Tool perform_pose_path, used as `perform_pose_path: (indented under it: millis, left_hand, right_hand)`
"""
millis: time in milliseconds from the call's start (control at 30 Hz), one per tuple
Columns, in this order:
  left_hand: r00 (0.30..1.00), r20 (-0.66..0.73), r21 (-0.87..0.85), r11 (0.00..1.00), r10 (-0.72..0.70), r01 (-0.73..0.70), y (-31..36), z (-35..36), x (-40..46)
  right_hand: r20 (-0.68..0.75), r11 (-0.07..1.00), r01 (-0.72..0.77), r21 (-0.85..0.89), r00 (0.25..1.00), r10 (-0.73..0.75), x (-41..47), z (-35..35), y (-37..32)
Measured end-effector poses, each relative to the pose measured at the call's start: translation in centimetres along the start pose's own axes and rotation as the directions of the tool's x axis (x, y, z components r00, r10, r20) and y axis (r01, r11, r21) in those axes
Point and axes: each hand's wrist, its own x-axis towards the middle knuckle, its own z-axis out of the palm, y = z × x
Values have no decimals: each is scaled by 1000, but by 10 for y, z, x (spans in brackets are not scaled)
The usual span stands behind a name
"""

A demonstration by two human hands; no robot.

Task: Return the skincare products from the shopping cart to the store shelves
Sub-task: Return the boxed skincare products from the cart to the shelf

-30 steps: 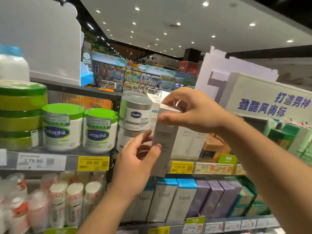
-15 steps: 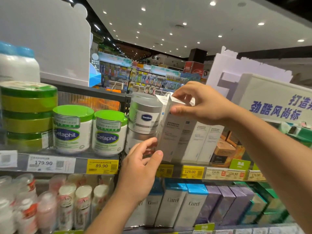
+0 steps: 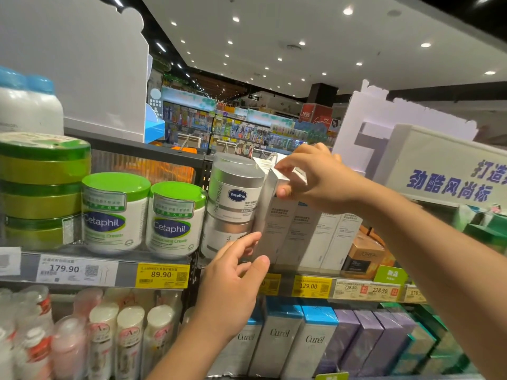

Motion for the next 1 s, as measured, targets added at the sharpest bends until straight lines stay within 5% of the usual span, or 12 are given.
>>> perform_pose_path:
  millis: [367, 667, 1000]
  left_hand:
    - [999, -20, -36, 999, 35, -36, 1, -2, 2]
    - [916, -366, -265, 926, 161, -268, 7, -12, 1]
    - [965, -260, -87, 995, 26, -50, -4, -15, 3]
  right_hand:
    - [-29, 989, 49, -140, 998, -53, -1, 8, -5]
    - [-166, 992, 121, -44, 978, -126, 4, 8, -18]
    - [-155, 988, 137, -64, 977, -146, 11, 24, -25]
